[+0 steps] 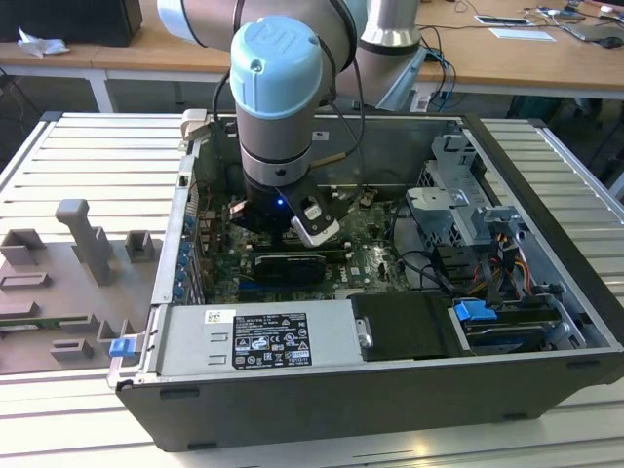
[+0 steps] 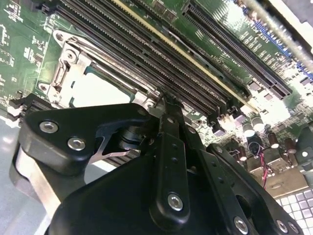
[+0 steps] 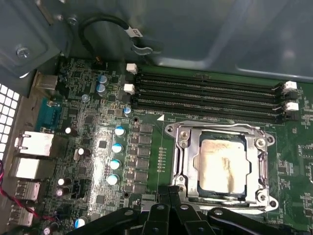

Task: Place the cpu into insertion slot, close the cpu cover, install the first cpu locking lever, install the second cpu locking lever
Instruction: 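Install the second cpu locking lever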

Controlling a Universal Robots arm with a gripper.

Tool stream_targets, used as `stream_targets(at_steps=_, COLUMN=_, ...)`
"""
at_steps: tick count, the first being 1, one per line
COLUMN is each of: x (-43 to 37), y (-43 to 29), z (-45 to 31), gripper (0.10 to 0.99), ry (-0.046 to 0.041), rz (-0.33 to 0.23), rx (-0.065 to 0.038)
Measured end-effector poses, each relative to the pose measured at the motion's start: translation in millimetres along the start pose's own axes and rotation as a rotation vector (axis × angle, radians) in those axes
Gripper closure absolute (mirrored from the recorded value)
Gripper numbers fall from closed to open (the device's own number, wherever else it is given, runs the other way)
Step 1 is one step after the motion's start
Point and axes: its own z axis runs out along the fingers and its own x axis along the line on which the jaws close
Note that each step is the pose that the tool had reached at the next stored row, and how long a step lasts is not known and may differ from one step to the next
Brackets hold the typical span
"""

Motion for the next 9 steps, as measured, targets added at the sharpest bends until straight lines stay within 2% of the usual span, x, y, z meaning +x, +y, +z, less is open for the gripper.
stream_targets(at_steps=3, x=0.9, y=0.0, z=0.4, gripper=0.98, ry=0.0, rz=0.0, rx=-0.002)
stream_targets(at_steps=9, x=0.5, y=3.0, z=-11.5, gripper=0.98, ry=-0.0003, rz=0.0, rx=-0.003)
